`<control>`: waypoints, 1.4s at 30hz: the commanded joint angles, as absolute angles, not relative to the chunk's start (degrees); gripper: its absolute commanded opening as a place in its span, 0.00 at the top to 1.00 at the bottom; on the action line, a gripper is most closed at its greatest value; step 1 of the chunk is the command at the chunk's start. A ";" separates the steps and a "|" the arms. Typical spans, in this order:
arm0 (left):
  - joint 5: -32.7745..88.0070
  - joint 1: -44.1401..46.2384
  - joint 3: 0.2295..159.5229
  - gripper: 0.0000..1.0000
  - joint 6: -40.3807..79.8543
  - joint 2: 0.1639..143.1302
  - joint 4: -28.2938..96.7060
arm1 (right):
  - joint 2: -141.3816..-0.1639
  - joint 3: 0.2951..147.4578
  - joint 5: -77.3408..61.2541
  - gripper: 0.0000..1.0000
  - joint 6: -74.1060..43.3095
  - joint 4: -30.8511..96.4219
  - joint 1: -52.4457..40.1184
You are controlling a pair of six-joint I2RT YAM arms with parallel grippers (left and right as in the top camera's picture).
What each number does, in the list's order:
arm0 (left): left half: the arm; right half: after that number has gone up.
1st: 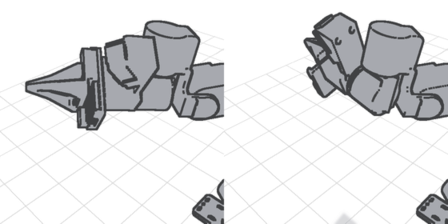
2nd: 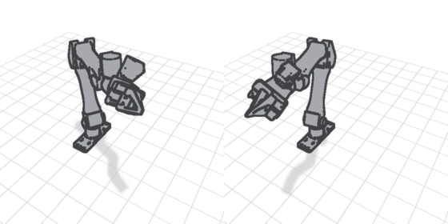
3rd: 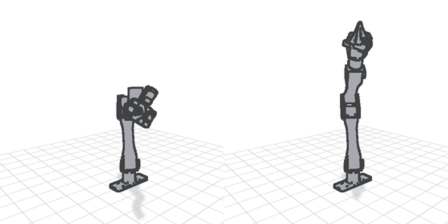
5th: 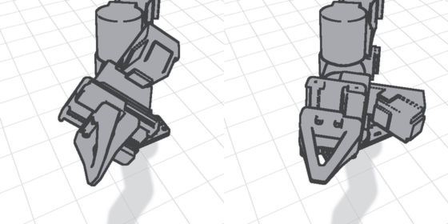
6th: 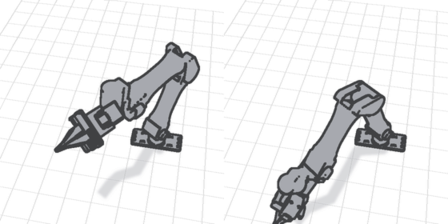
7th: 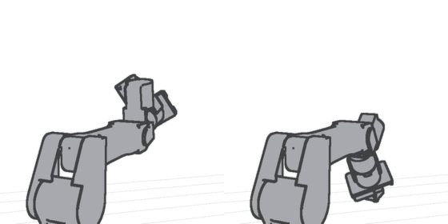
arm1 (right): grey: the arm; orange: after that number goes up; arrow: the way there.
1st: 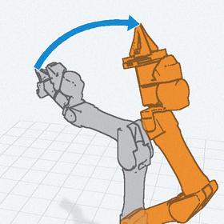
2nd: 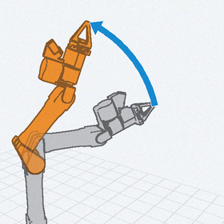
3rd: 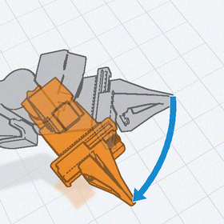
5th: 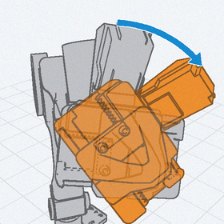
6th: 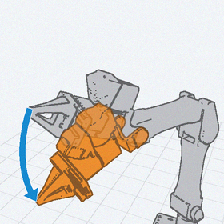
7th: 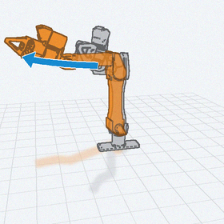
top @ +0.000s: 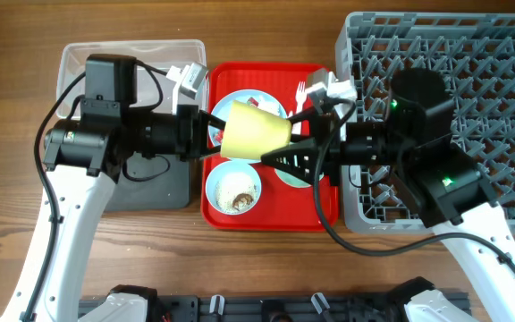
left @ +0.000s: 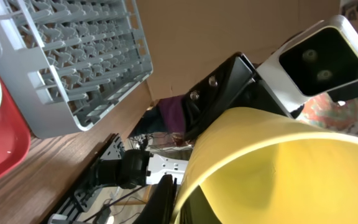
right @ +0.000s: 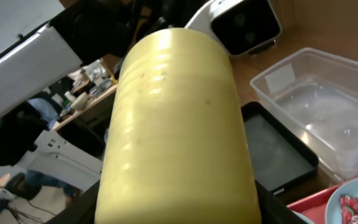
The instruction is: Sort waste into correct bins and load items into the dishwasher rack
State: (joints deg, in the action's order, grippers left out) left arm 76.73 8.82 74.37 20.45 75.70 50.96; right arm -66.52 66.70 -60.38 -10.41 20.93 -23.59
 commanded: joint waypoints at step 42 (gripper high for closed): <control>77.49 10.70 74.74 0.00 19.92 75.75 46.89 | -48.18 67.79 -16.43 0.55 -16.25 47.42 -15.70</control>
State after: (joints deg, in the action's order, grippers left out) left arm 77.62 10.50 74.52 20.43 75.77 46.92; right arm -50.50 67.26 -38.17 -10.15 41.01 -17.69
